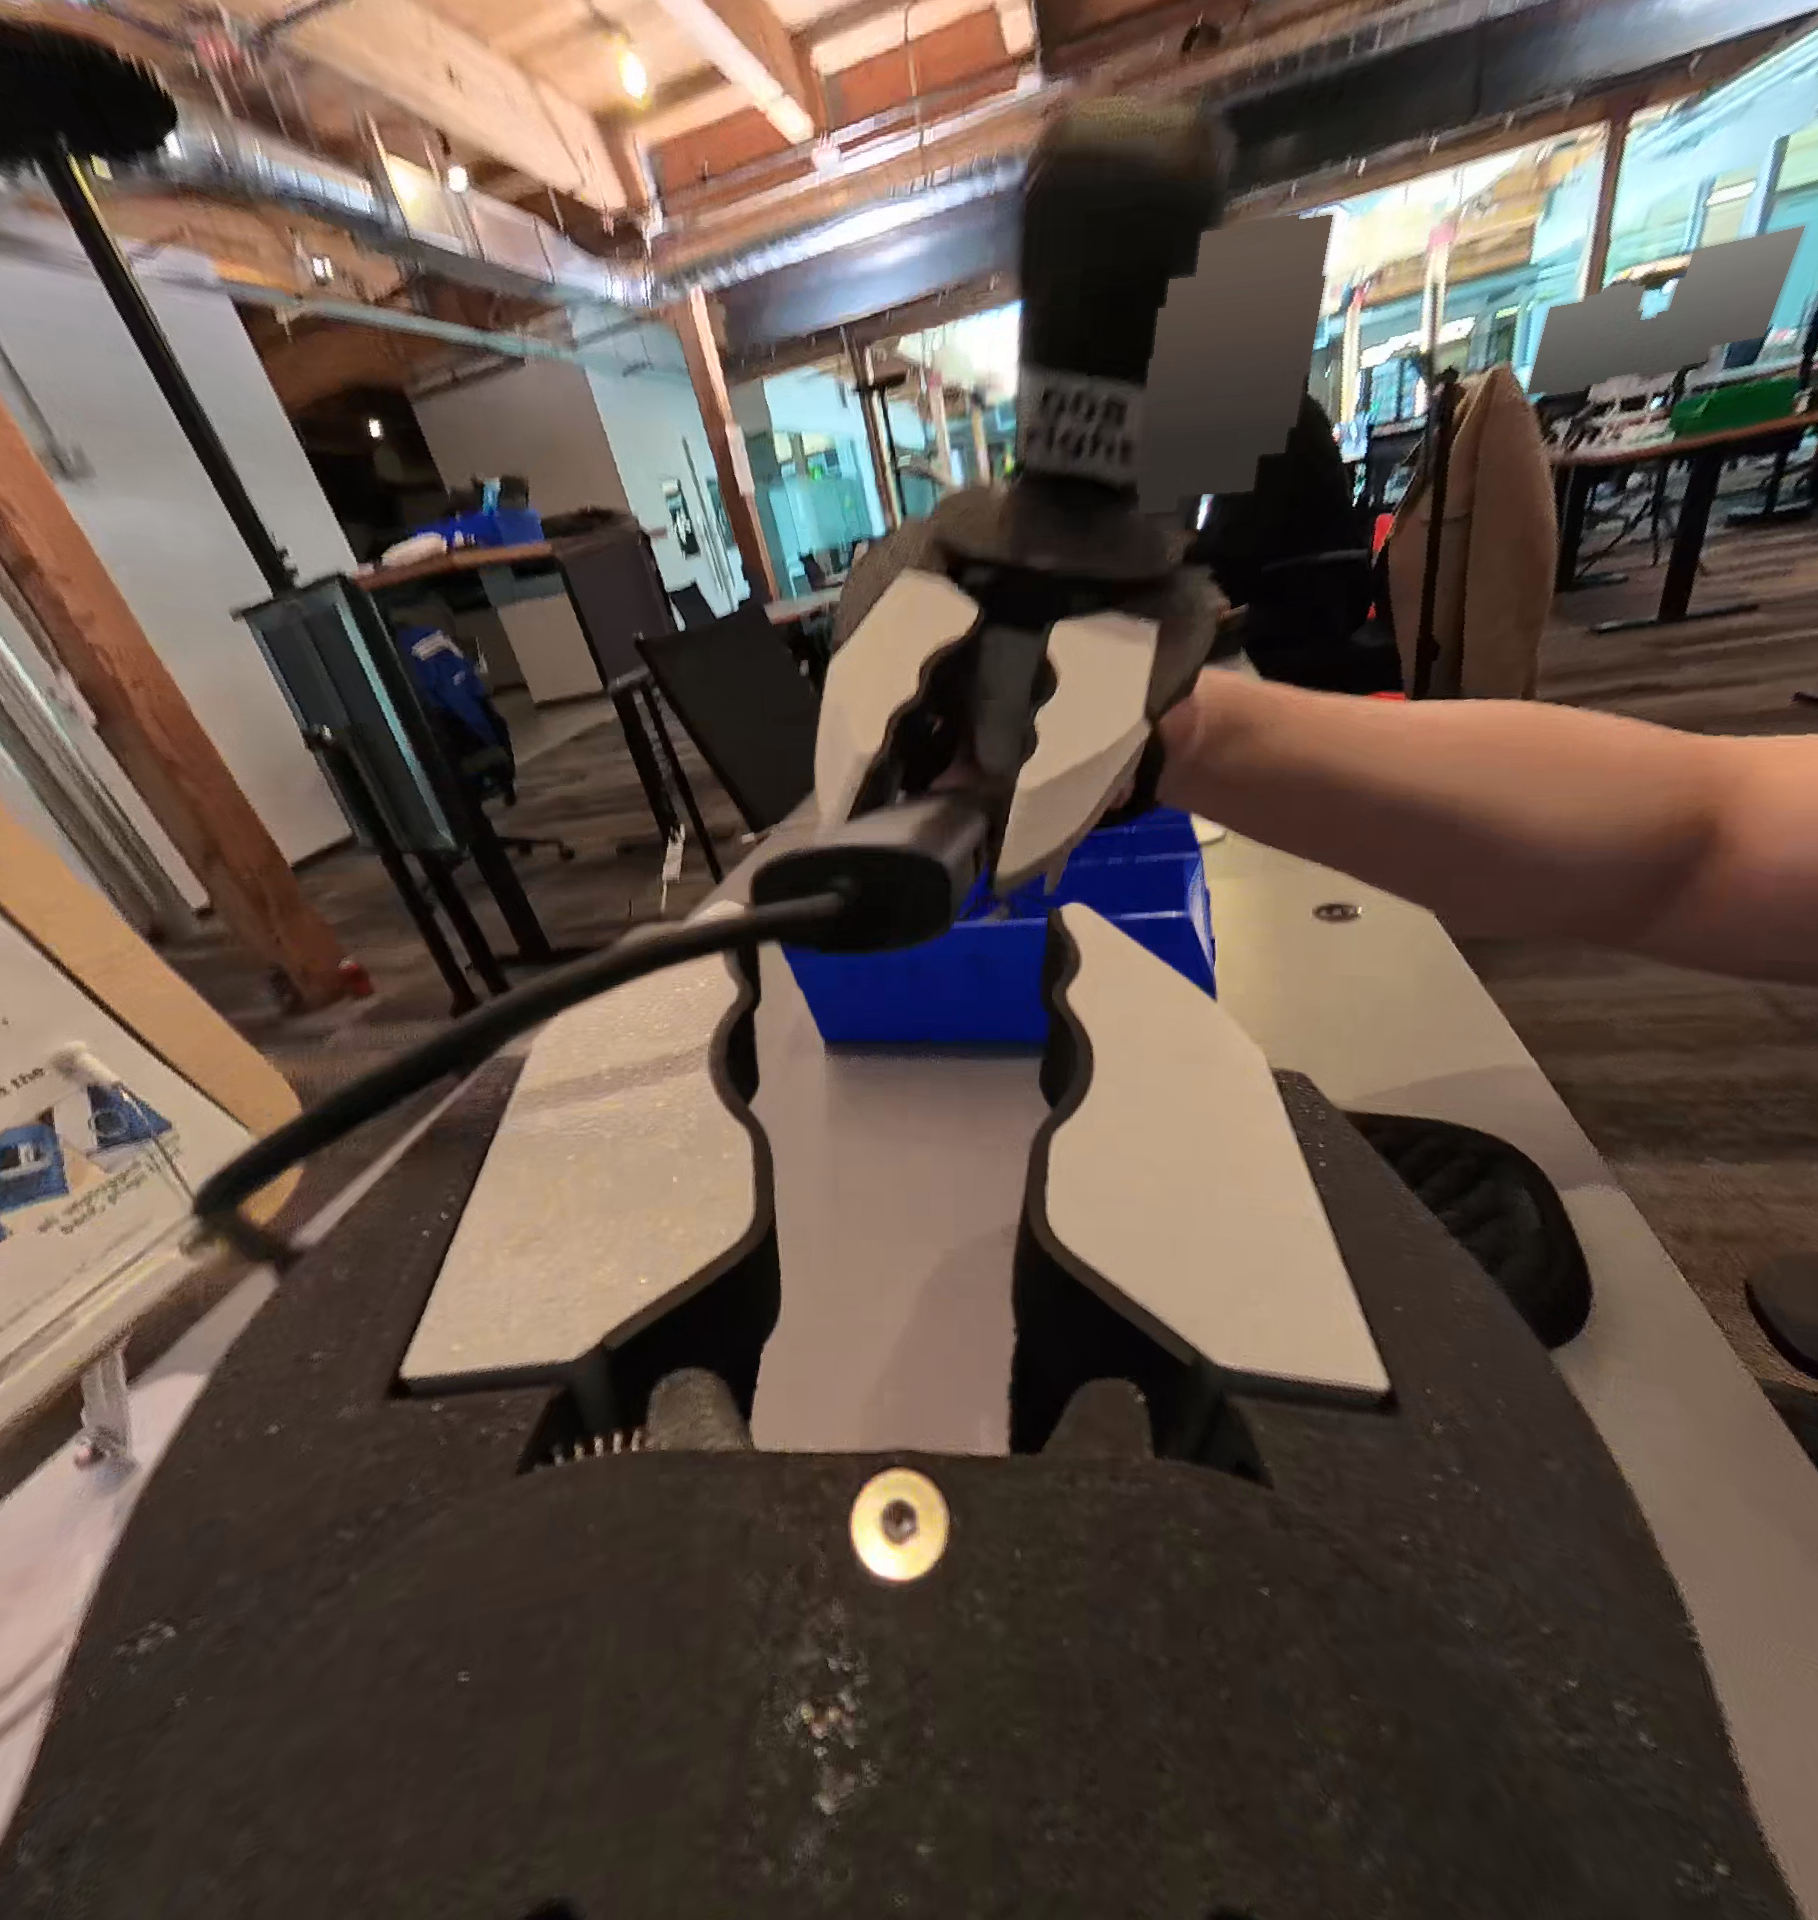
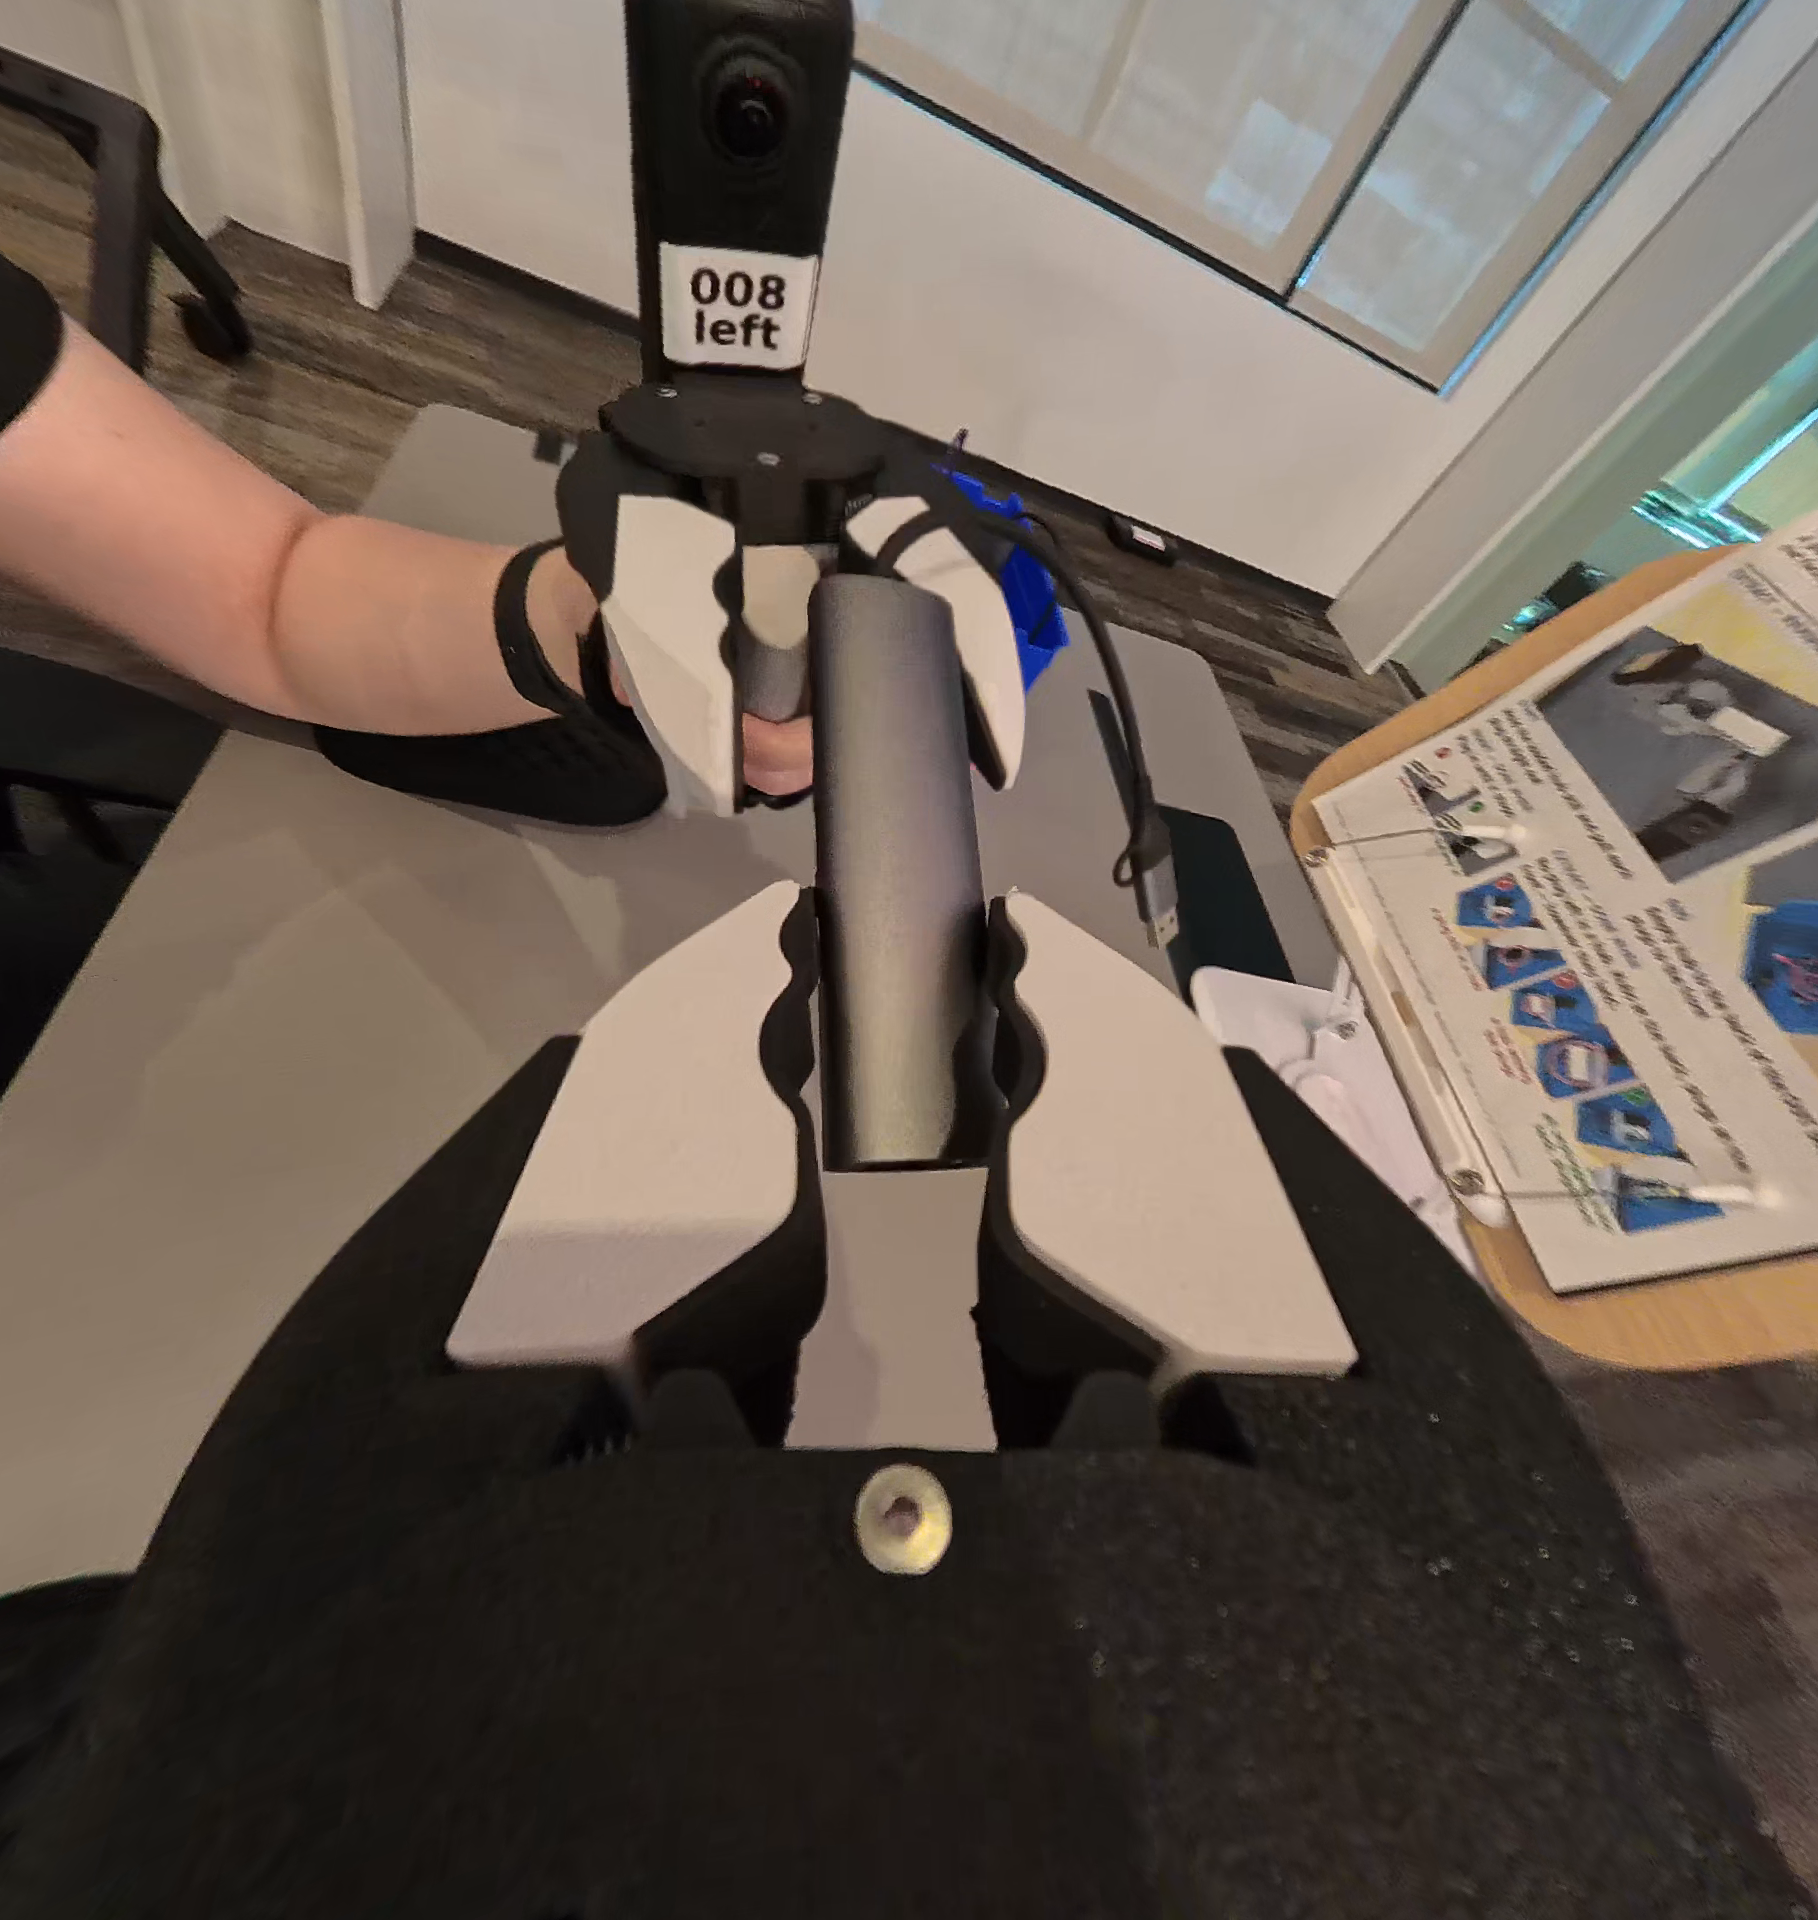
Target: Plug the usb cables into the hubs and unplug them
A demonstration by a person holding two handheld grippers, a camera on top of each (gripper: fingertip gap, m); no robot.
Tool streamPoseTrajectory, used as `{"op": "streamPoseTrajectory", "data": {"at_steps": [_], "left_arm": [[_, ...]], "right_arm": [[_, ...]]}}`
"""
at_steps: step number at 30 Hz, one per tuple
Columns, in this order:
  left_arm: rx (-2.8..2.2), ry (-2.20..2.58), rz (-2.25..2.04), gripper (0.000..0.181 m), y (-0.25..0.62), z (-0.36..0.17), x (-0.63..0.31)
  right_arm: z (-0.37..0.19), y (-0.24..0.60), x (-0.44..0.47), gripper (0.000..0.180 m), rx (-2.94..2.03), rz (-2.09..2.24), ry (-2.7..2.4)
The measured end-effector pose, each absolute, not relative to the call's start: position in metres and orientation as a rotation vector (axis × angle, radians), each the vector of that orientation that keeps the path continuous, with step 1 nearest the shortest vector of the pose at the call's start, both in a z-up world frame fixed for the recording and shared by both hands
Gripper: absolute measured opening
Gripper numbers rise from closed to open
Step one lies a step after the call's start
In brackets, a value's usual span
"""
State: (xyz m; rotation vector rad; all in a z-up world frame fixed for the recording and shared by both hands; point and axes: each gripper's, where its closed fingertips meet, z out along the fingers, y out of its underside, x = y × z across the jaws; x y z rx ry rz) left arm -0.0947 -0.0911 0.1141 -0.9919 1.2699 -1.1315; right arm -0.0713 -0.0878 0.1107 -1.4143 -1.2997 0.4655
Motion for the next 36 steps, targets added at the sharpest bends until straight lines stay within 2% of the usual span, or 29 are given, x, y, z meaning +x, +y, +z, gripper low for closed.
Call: {"op": "streamPoseTrajectory", "data": {"at_steps": [2, 8, 17, 26, 36], "left_arm": [[-1.037, 1.284, -1.176, 0.055, -0.092, 0.105, -0.088], [-1.122, 1.377, -1.187, 0.045, -0.092, 0.074, -0.072], [-1.099, 1.359, -1.097, 0.038, -0.079, 0.084, -0.084], [-1.079, 1.312, -1.062, 0.037, -0.069, 0.099, -0.098], [-1.074, 1.277, -1.055, 0.036, -0.062, 0.108, -0.108]], "right_arm": [[0.115, -0.09, -0.058, 0.03, -1.419, 0.399, -1.278], [0.122, -0.103, -0.001, 0.031, -1.491, 0.21, -1.223], [0.115, -0.124, 0.139, 0.031, -1.714, -0.054, -0.988], [0.051, -0.139, 0.258, 0.03, -1.976, -0.172, -0.715], [-0.056, -0.129, 0.317, 0.031, -2.281, -0.082, -0.437]]}}
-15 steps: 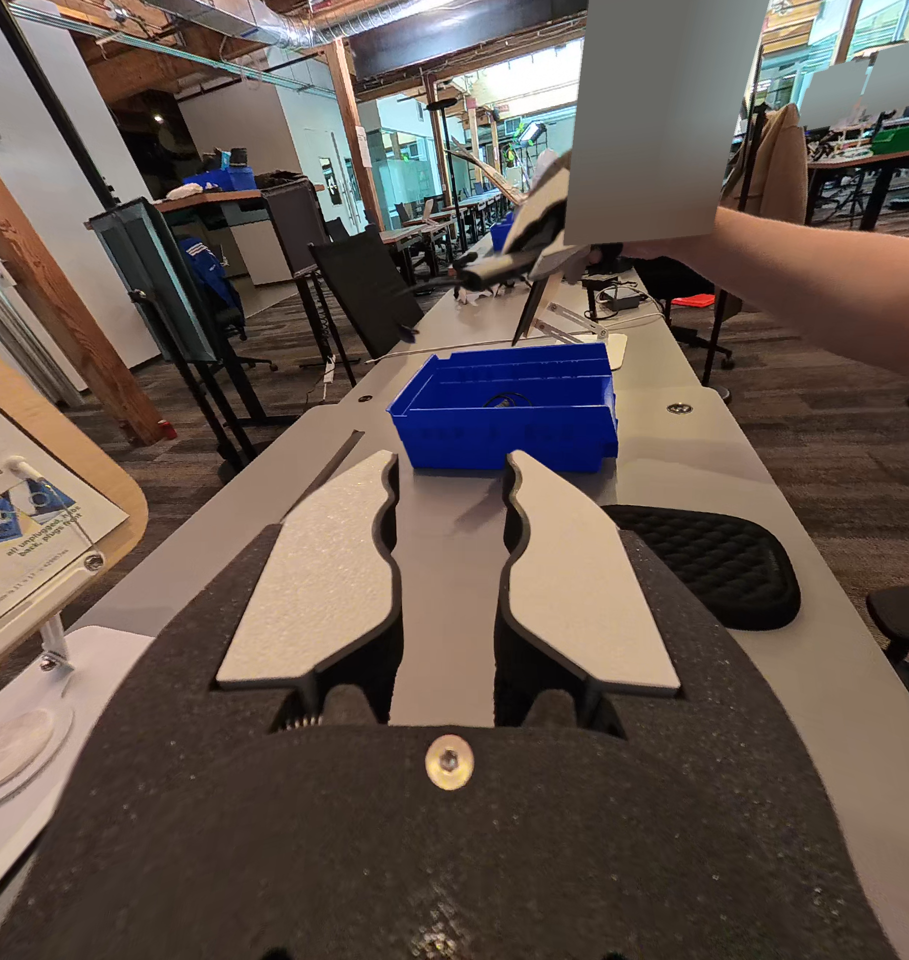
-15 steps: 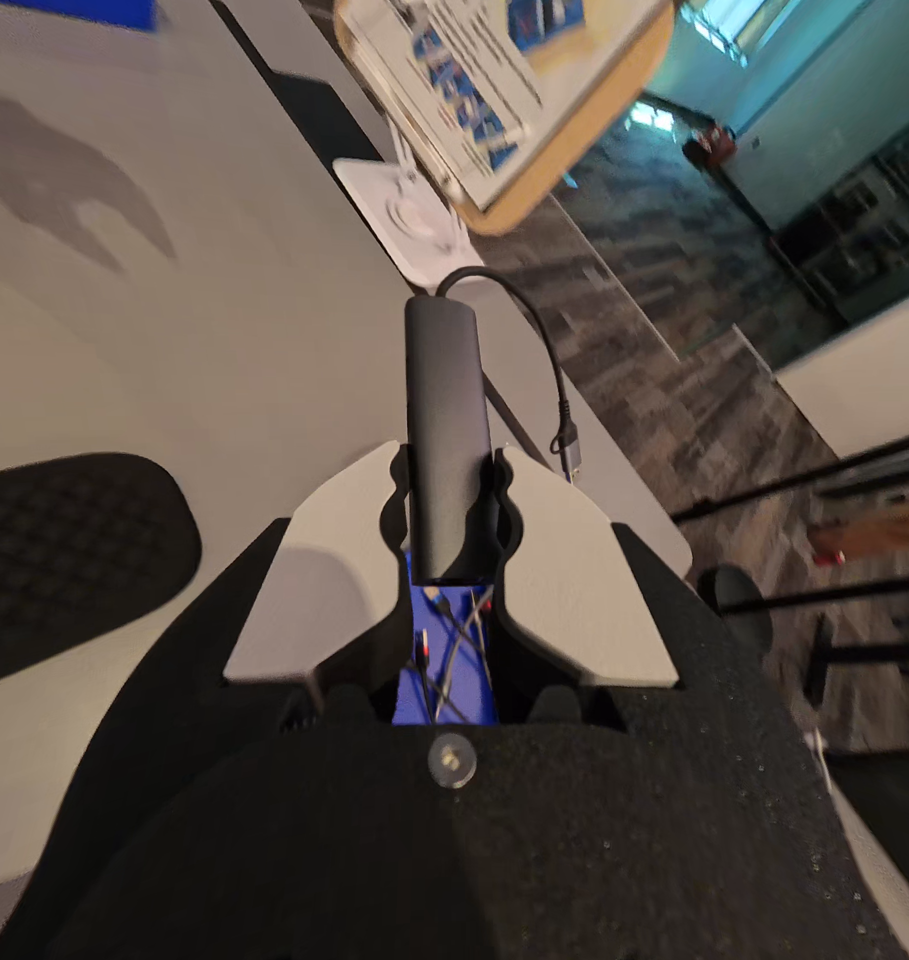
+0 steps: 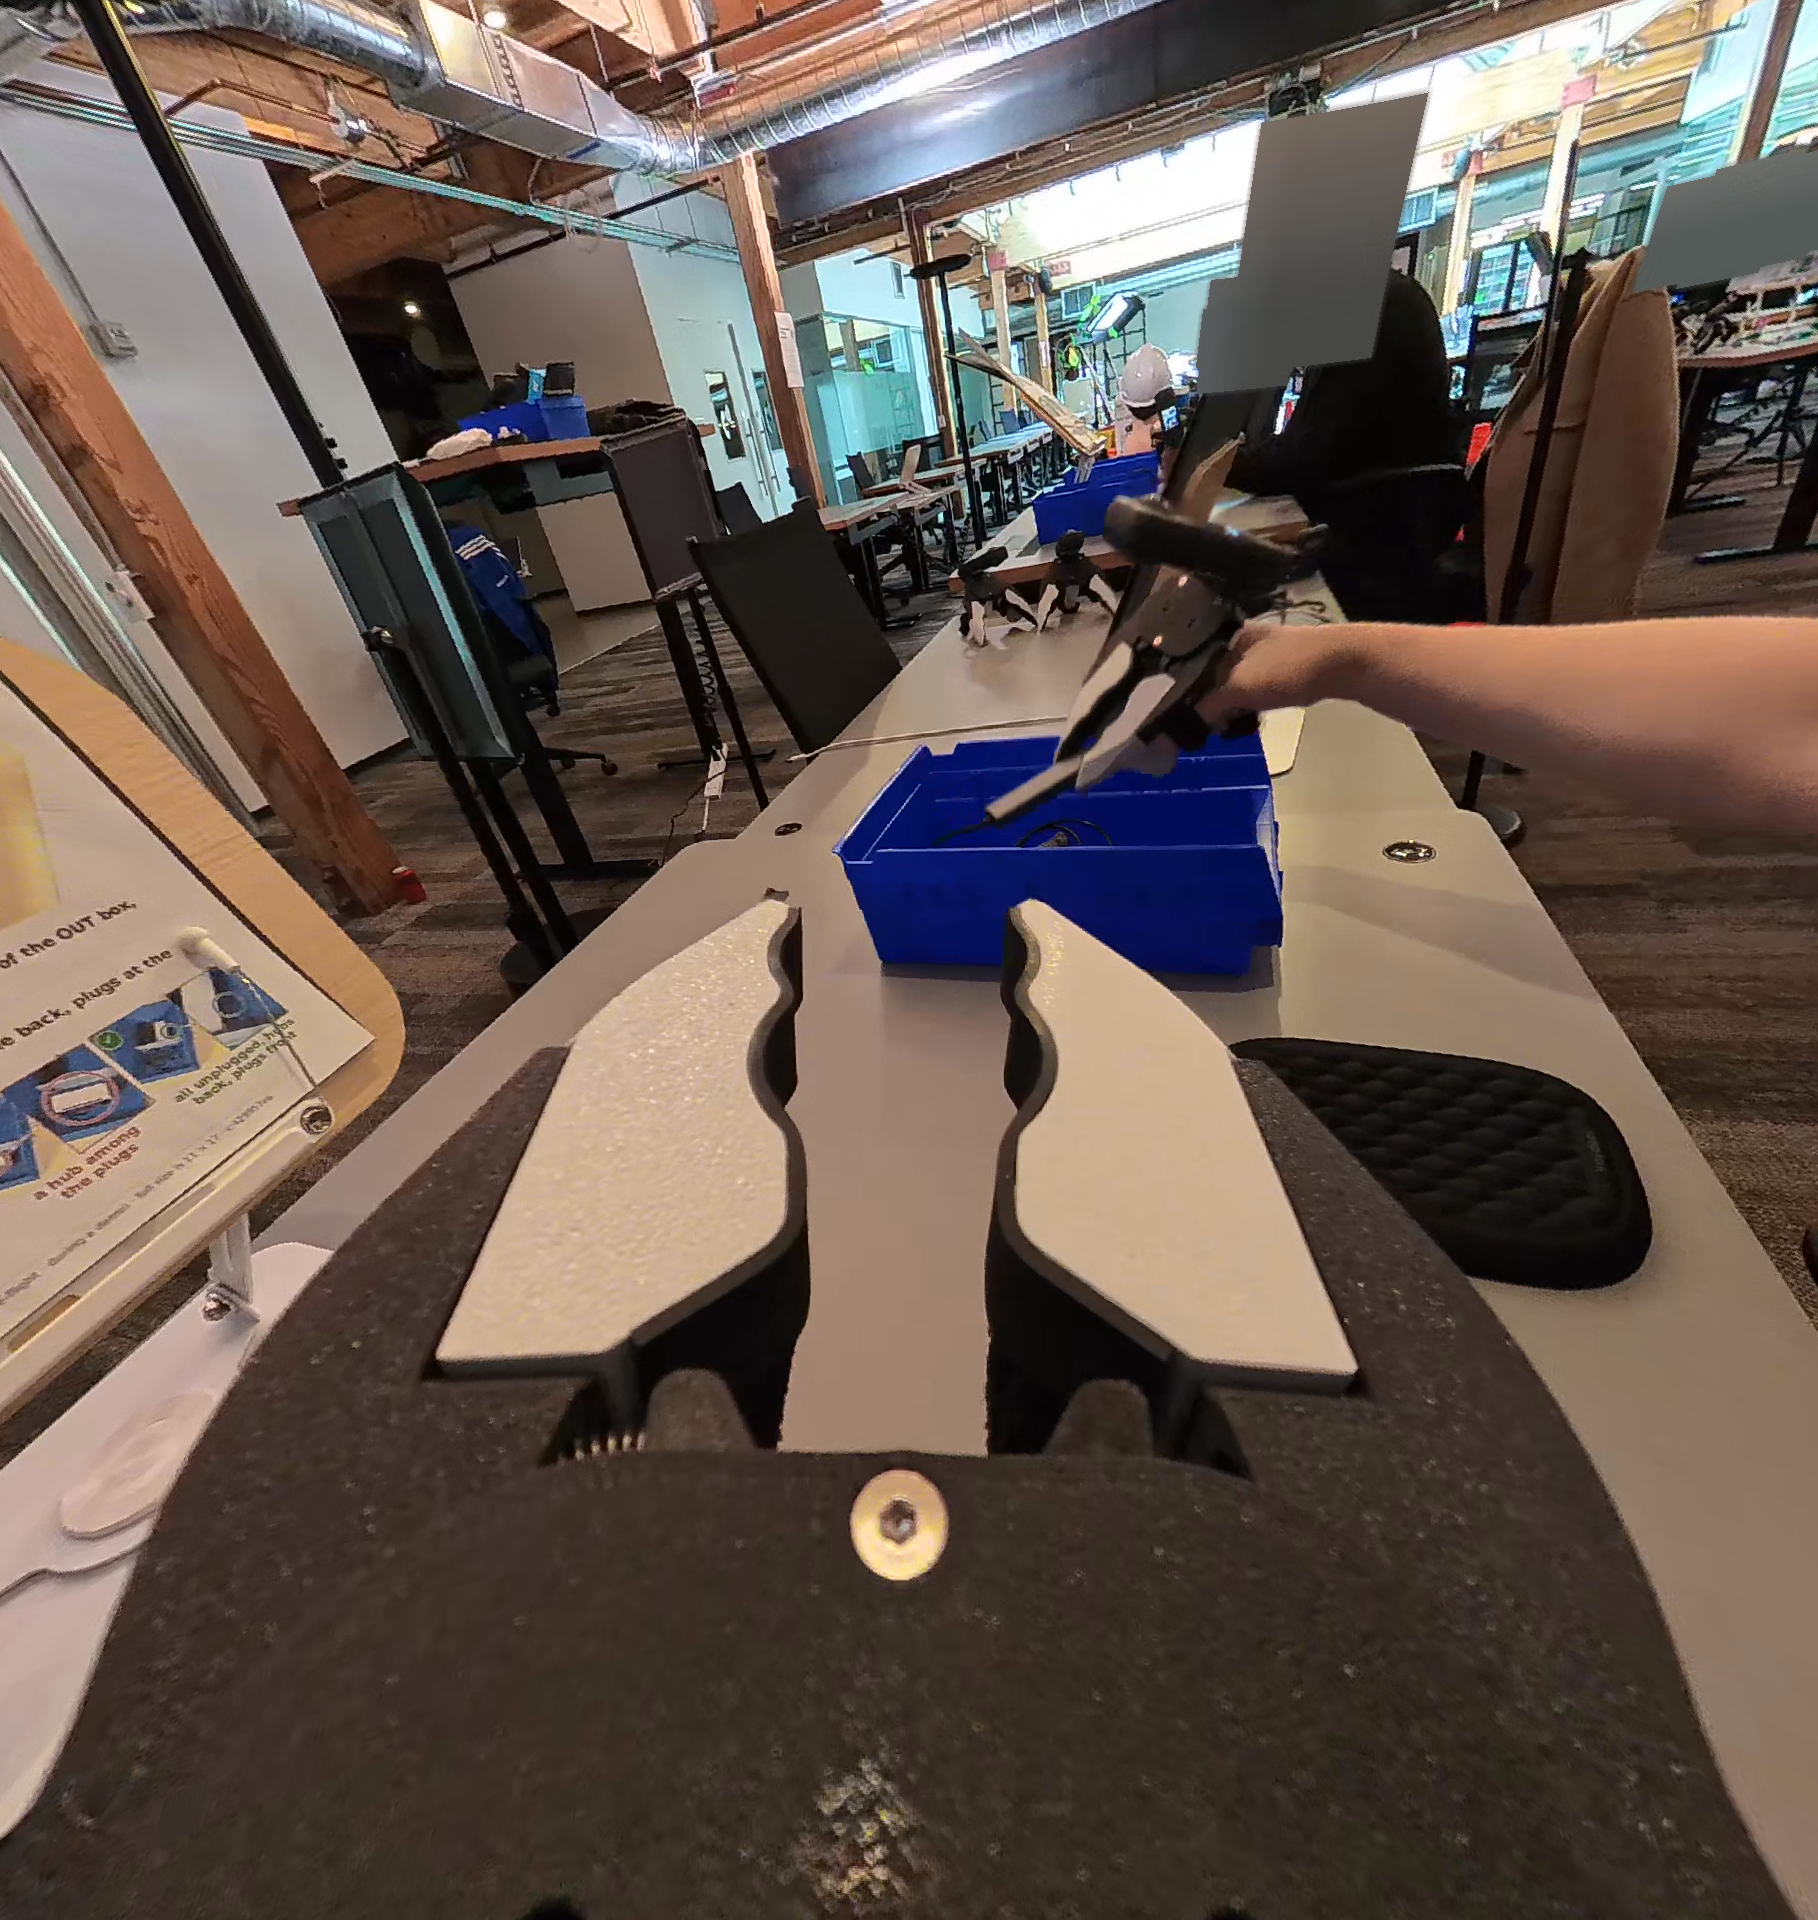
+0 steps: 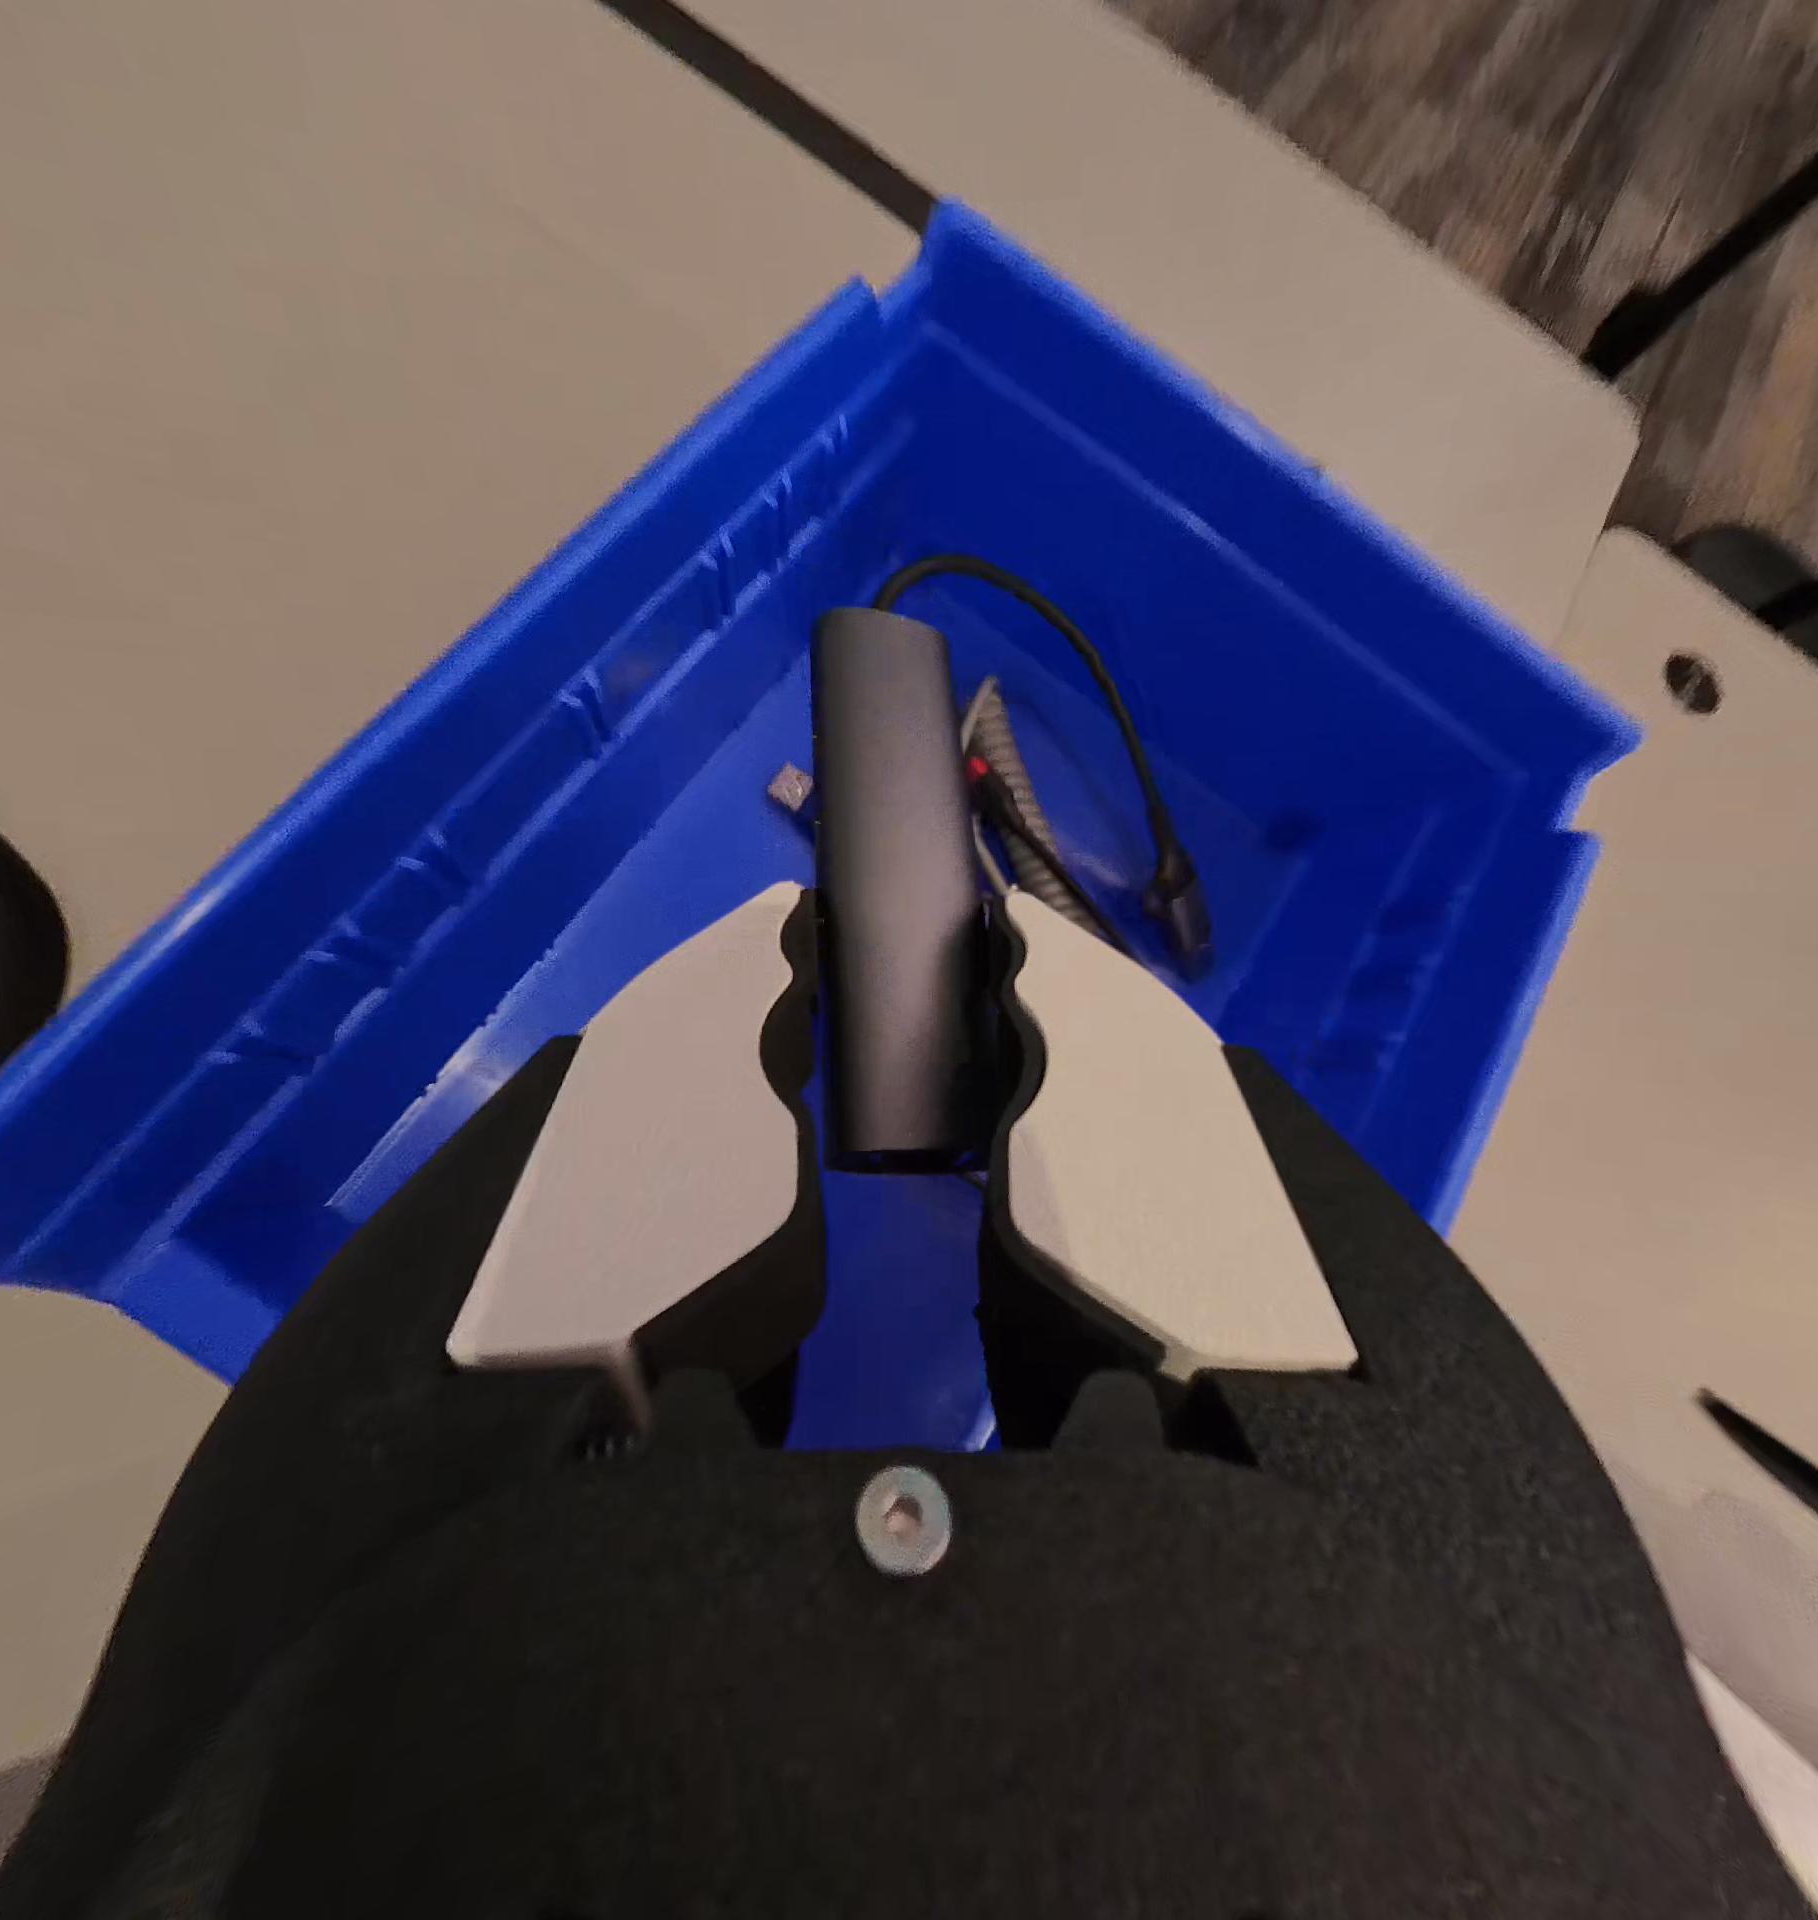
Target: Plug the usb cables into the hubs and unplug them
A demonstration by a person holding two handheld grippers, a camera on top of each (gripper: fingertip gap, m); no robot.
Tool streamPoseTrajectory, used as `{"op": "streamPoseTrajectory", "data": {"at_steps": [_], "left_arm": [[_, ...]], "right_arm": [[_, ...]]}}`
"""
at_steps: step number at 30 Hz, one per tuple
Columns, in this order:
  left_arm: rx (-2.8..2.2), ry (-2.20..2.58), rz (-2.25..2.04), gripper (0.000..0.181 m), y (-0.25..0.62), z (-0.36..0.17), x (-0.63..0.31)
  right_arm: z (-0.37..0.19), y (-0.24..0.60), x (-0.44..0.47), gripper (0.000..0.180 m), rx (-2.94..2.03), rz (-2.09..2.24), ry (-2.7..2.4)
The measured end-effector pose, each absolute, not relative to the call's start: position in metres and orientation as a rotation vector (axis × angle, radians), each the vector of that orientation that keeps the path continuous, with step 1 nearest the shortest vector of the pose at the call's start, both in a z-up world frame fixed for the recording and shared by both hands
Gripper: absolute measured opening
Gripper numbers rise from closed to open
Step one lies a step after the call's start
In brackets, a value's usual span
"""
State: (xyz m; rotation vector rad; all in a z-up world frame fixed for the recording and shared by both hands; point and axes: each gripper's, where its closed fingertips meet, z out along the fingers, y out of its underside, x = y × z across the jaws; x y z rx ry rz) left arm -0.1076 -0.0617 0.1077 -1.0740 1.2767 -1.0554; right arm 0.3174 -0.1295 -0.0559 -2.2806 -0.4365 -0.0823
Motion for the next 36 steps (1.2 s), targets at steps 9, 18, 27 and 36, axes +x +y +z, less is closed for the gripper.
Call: {"op": "streamPoseTrajectory", "data": {"at_steps": [9, 18, 27, 36], "left_arm": [[-1.081, 1.274, -1.048, 0.036, -0.059, 0.108, -0.109], [-1.068, 1.269, -1.044, 0.036, -0.06, 0.114, -0.113], [-1.128, 1.197, -0.982, 0.036, -0.038, 0.115, -0.121], [-1.305, 1.035, -0.788, 0.036, 0.014, 0.101, -0.136]], "right_arm": [[-0.129, -0.114, 0.321, 0.032, -2.533, -0.064, -0.342], [-0.096, -0.107, 0.321, 0.048, -2.434, -0.053, -0.286], [0.121, -0.076, 0.22, 0.038, -1.938, -0.17, -0.349], [0.14, -0.034, 0.048, 0.035, -1.658, -0.07, -0.363]]}}
